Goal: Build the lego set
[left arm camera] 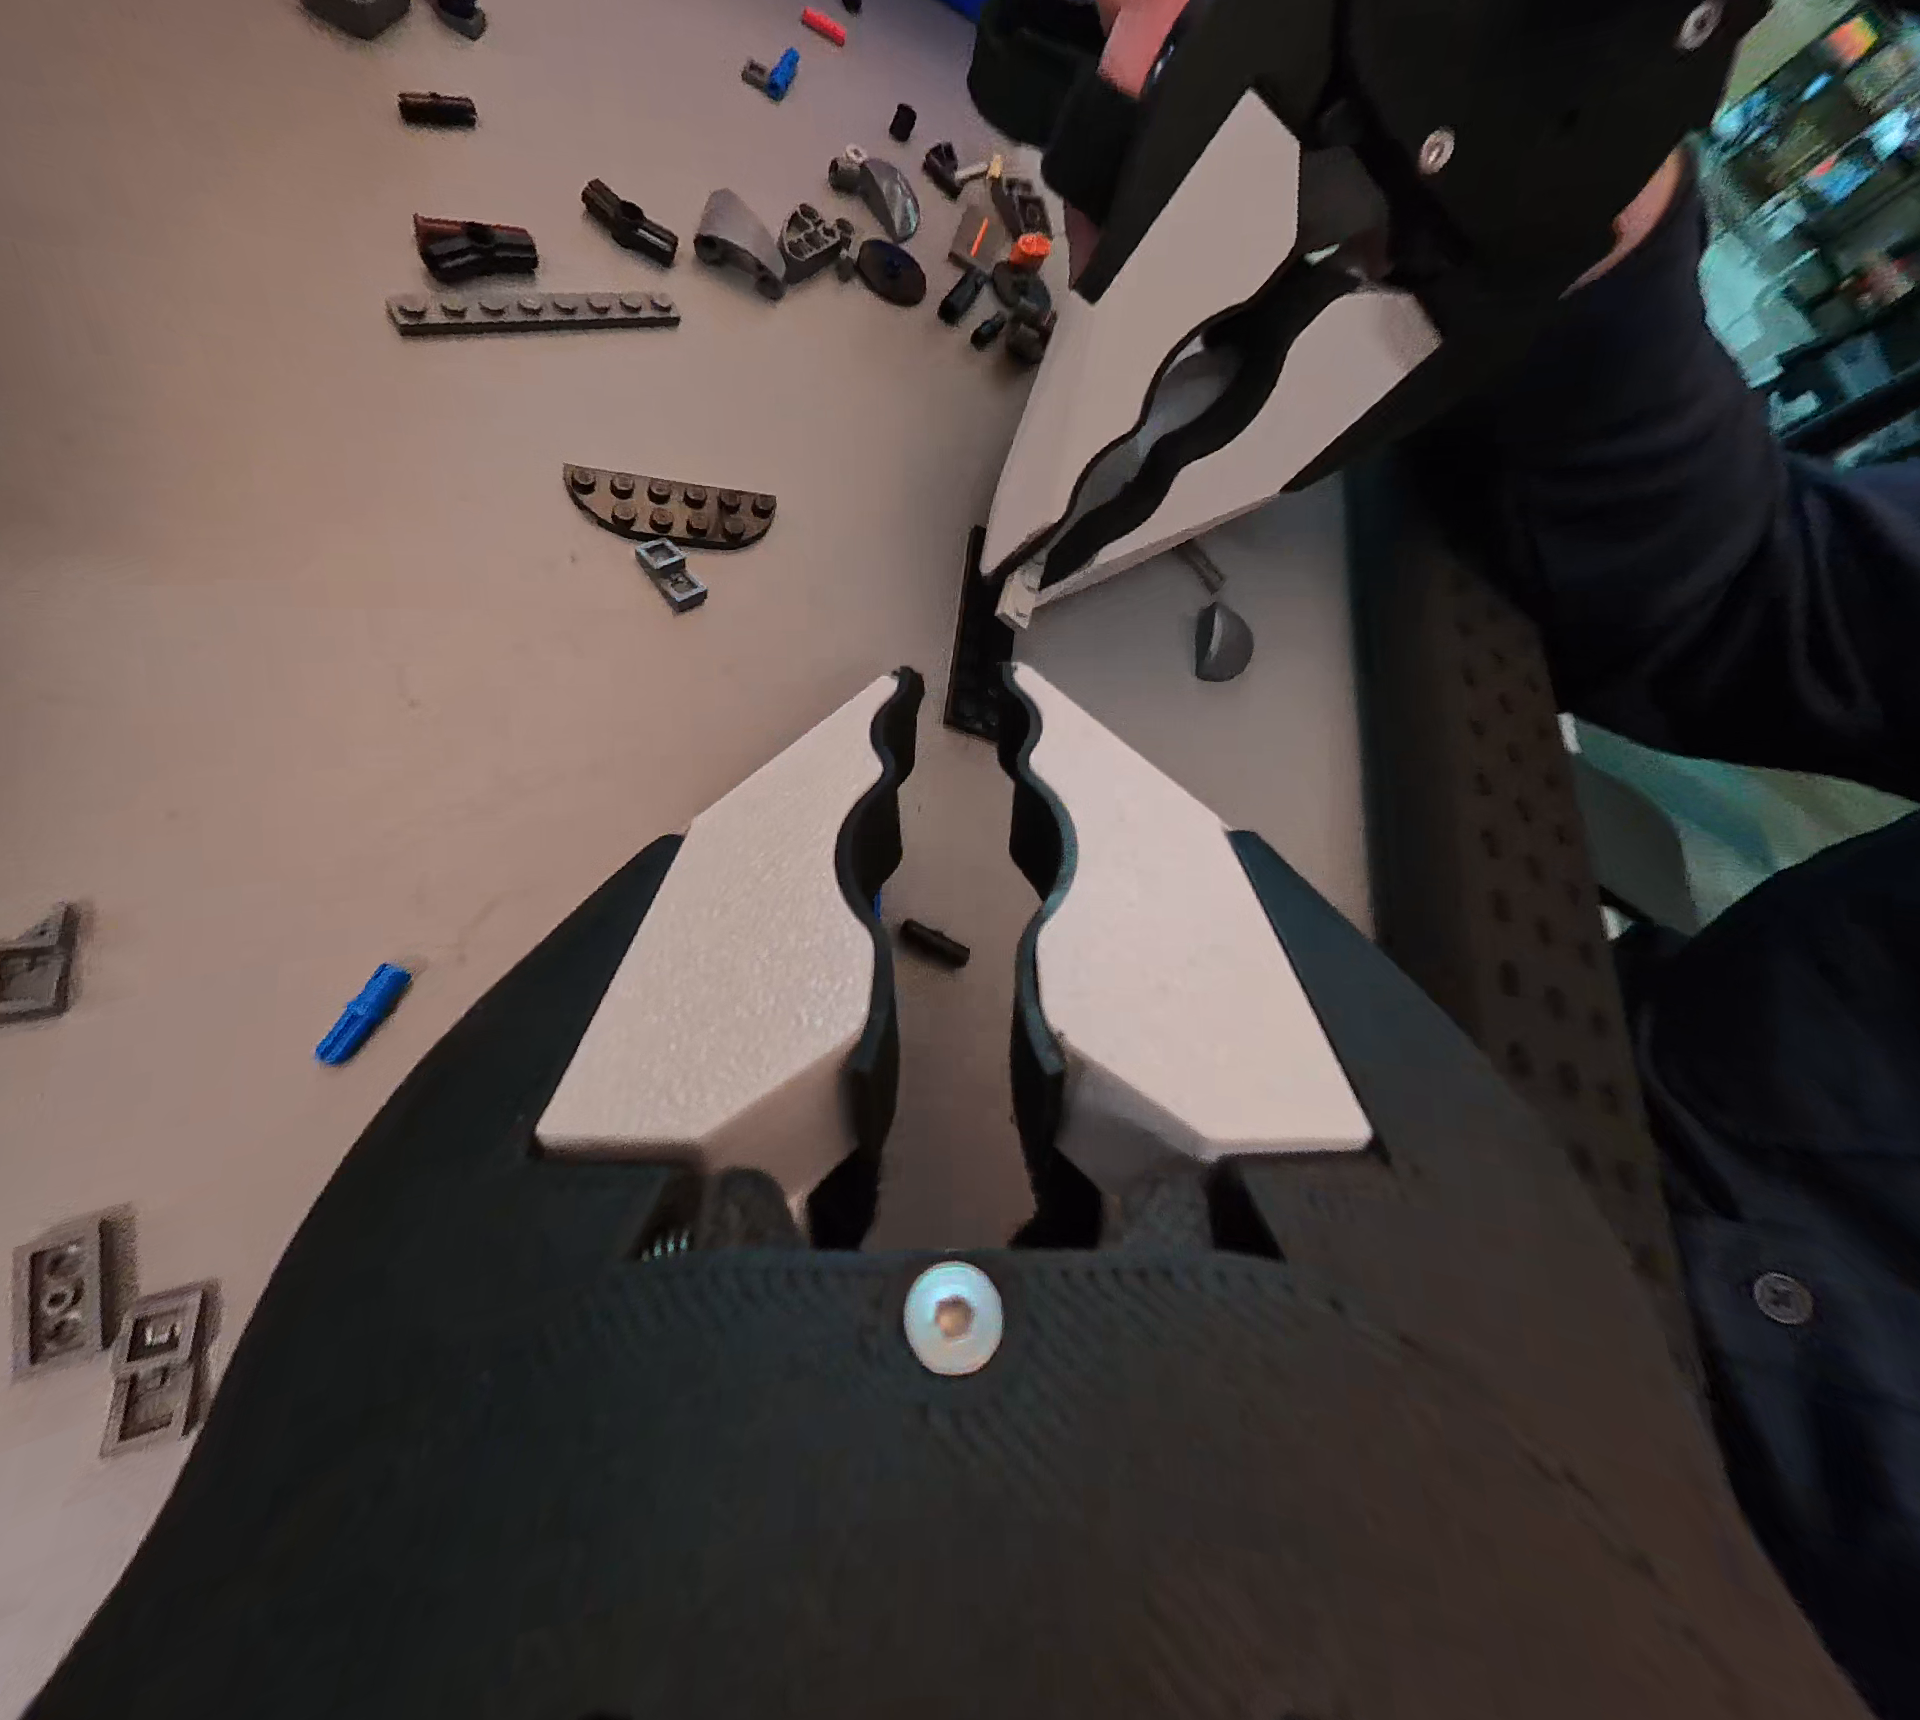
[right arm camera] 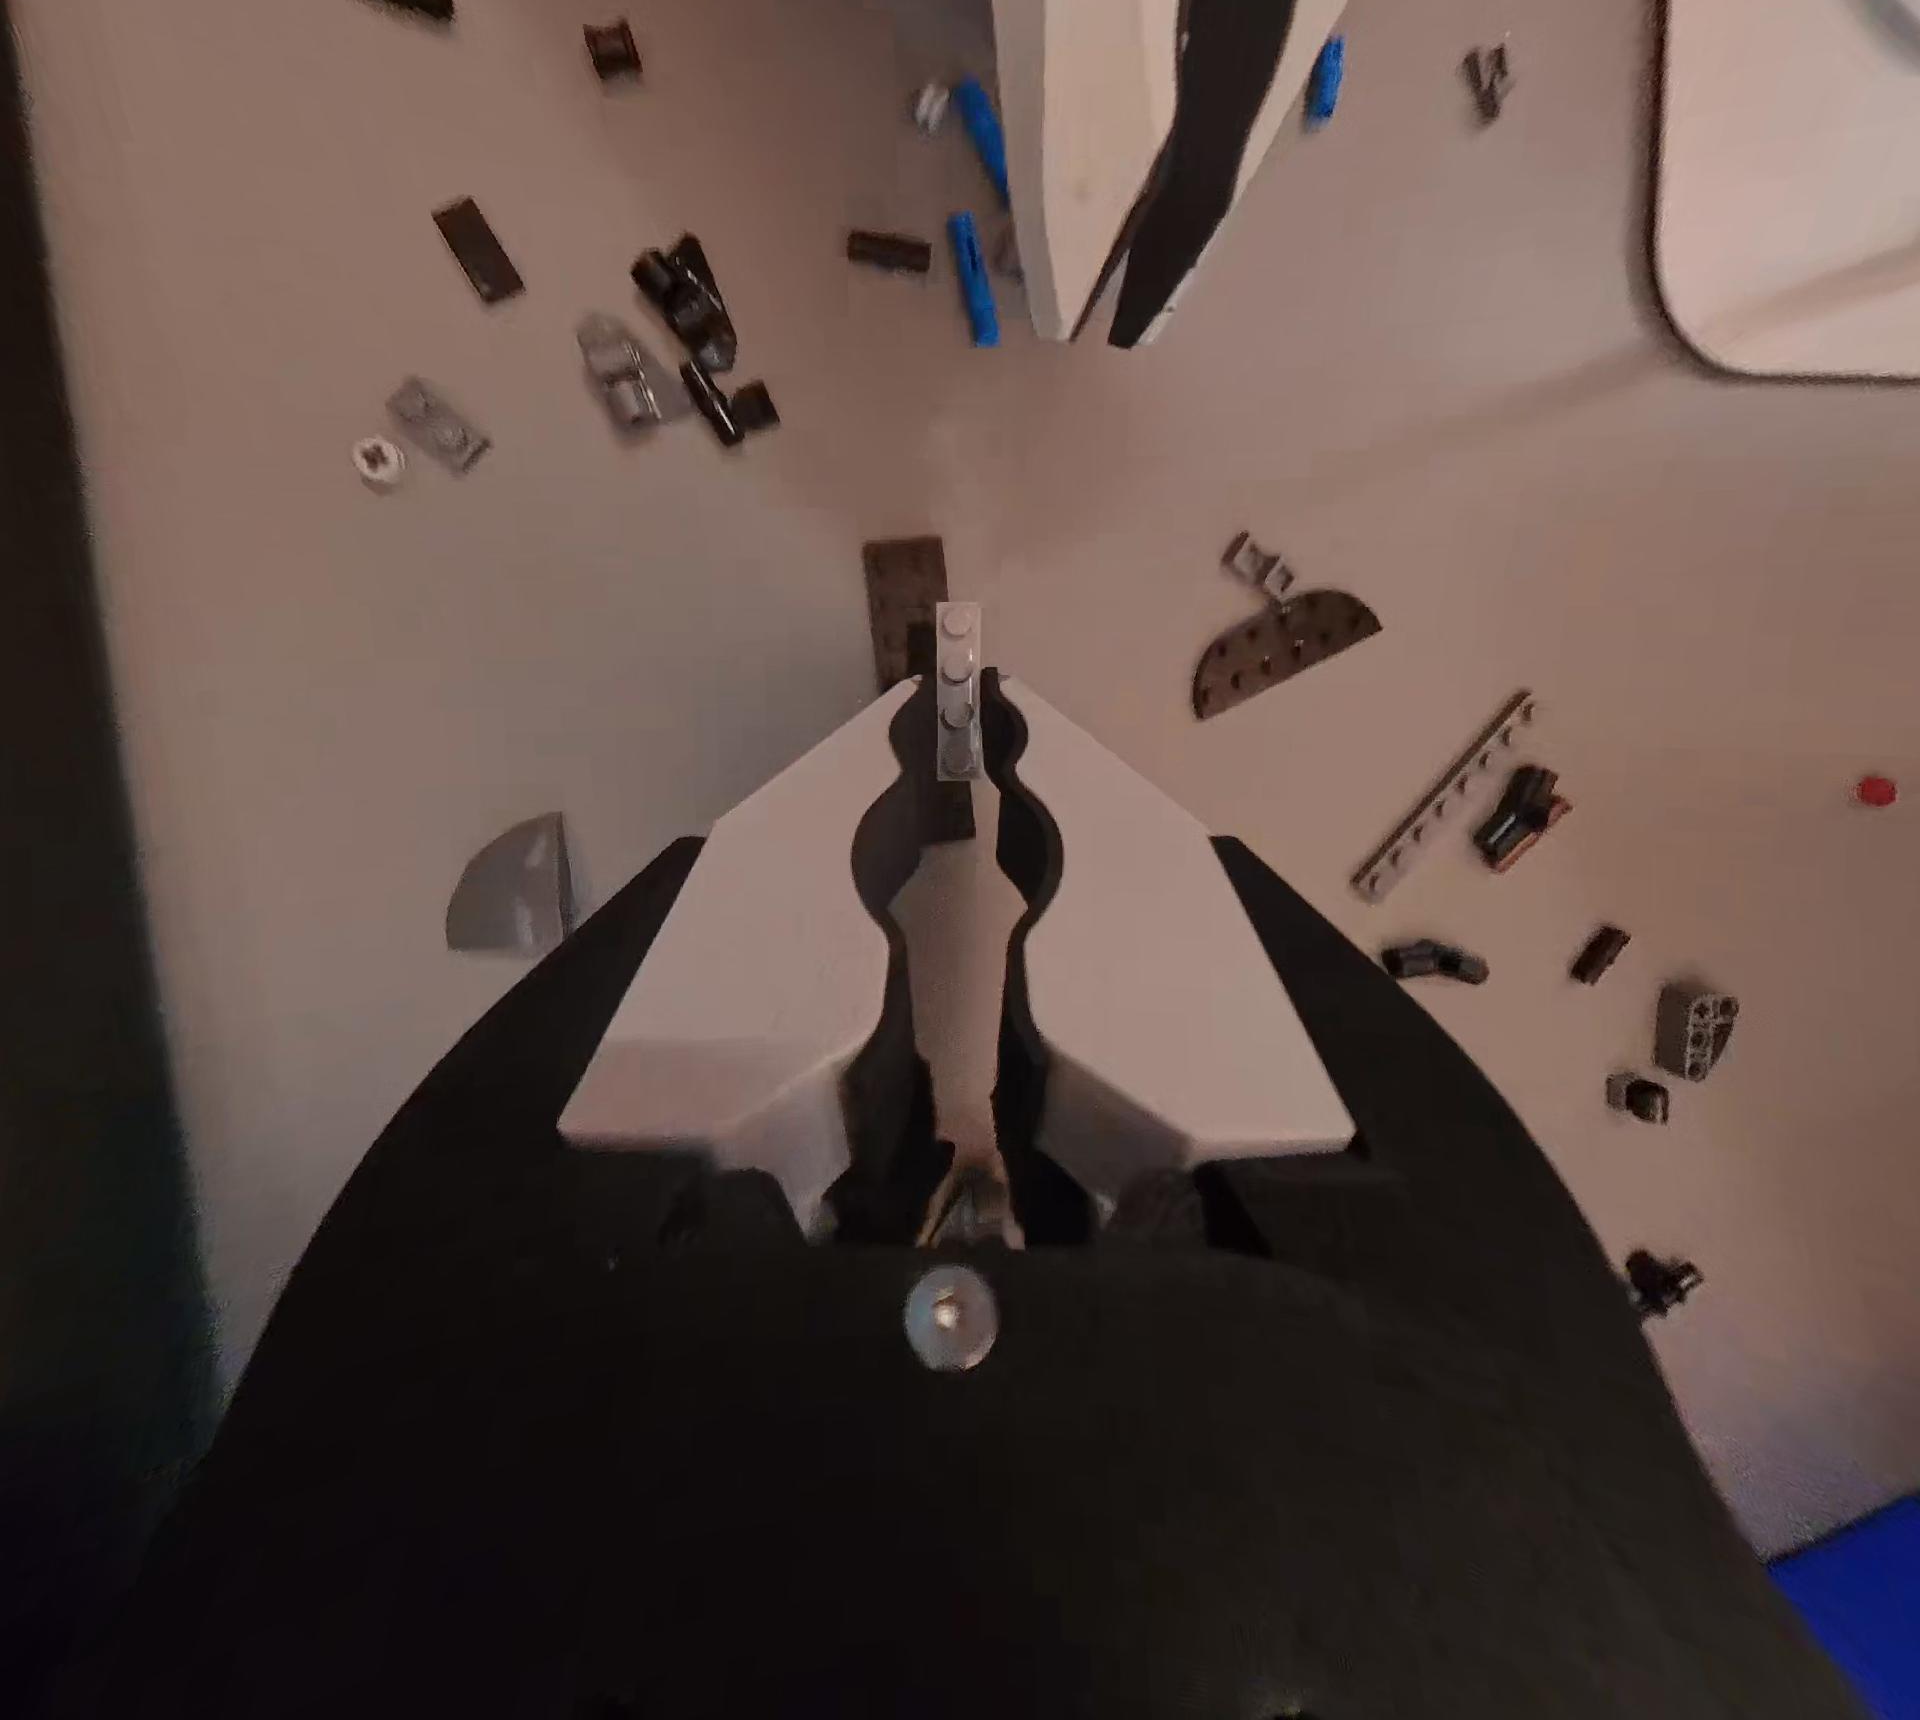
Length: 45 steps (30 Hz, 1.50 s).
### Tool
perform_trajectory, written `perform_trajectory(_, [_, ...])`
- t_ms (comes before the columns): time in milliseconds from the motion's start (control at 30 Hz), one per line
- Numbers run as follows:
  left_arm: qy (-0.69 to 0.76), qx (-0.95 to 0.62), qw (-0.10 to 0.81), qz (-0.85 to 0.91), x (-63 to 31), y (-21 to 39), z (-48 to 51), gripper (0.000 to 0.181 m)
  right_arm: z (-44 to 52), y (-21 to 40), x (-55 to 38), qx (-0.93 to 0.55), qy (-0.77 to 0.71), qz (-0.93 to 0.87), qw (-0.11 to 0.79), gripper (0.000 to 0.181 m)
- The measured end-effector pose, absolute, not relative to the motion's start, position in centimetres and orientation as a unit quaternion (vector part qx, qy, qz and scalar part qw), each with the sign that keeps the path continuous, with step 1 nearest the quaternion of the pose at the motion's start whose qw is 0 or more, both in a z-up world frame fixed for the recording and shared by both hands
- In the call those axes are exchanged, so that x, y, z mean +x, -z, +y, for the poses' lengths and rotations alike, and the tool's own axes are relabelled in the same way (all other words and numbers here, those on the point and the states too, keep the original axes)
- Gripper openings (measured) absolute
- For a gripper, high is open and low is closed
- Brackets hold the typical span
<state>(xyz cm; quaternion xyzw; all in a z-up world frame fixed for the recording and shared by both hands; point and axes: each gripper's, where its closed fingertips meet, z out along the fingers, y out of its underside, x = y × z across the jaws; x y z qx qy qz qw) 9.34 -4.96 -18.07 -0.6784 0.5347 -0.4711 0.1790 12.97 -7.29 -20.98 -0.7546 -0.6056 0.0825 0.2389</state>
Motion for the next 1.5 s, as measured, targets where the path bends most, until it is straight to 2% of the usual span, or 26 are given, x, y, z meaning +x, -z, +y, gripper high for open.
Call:
perform_trajectory(267, [0.388,-0.678,0.191,0.594,11.1,20.1,-6.0,0.011,-8.3,22.4,13.2,-0.765,-0.114,-0.603,0.197,0.006])
perform_trajectory(533, [0.317,-0.682,0.177,0.636,11.7,22.3,-6.7,0.009,-8.1,22.4,12.6,-0.765,-0.130,-0.598,0.200,0.006])
perform_trajectory(1500, [0.312,-0.678,0.173,0.643,11.5,22.6,-6.7,0.003,-8.6,21.3,12.8,-0.754,-0.162,-0.599,0.214,0.013])
